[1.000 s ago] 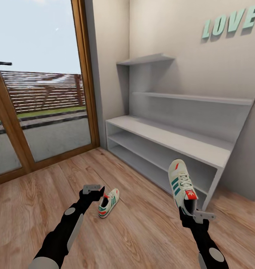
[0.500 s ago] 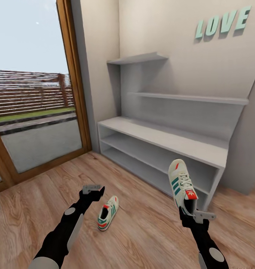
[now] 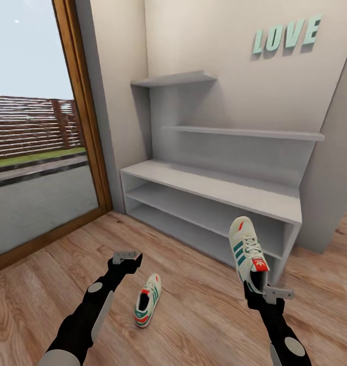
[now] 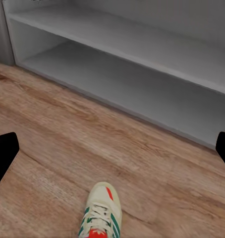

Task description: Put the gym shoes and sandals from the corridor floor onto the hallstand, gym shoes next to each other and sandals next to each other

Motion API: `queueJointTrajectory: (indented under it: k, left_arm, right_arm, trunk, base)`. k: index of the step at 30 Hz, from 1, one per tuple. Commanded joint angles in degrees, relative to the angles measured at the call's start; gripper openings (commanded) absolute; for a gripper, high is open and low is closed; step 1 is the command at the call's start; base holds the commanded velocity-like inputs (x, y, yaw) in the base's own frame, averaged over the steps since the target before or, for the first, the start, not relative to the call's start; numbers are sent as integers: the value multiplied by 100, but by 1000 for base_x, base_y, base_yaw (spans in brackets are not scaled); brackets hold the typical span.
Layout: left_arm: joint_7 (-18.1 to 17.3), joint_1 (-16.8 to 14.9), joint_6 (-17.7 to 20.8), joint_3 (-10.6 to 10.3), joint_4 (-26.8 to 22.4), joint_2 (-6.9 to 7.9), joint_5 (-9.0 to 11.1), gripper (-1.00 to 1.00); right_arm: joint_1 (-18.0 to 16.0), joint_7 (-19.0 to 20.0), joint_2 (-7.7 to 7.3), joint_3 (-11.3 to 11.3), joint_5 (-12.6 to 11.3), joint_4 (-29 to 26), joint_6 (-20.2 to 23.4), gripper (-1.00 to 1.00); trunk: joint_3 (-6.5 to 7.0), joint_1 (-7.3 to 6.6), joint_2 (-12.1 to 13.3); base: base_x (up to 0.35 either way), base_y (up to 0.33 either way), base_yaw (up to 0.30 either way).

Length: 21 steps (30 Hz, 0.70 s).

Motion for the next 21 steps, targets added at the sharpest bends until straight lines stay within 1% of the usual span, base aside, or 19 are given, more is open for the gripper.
queueJointTrajectory:
  k: [1, 10, 14, 21]
  left_arm:
    - [-19, -1, 36, 4, -8, -1, 34, 100]
    - [-19, 1, 38, 4, -8, -1, 31, 100]
    - [-19, 1, 37, 4, -8, -1, 31, 100]
    - [-19, 1, 43, 4, -8, -1, 31, 100]
  right_arm:
    - [-2, -7, -1, 0, 3, 3, -13, -100]
    - [-2, -8, -3, 0, -5, -3, -13, -100]
    - [-2, -7, 0, 0, 0, -2, -13, -100]
    - [-2, -7, 1, 3, -2, 0, -13, -100]
  trunk:
    - [-6, 0, -2]
    - [-6, 0, -2]
    - [-6, 0, -2]
    - [-6, 0, -2]
  base:
    - [80, 123, -30]
    - [44, 45, -8]
    - [200, 150, -1]
    - [261, 216, 0]
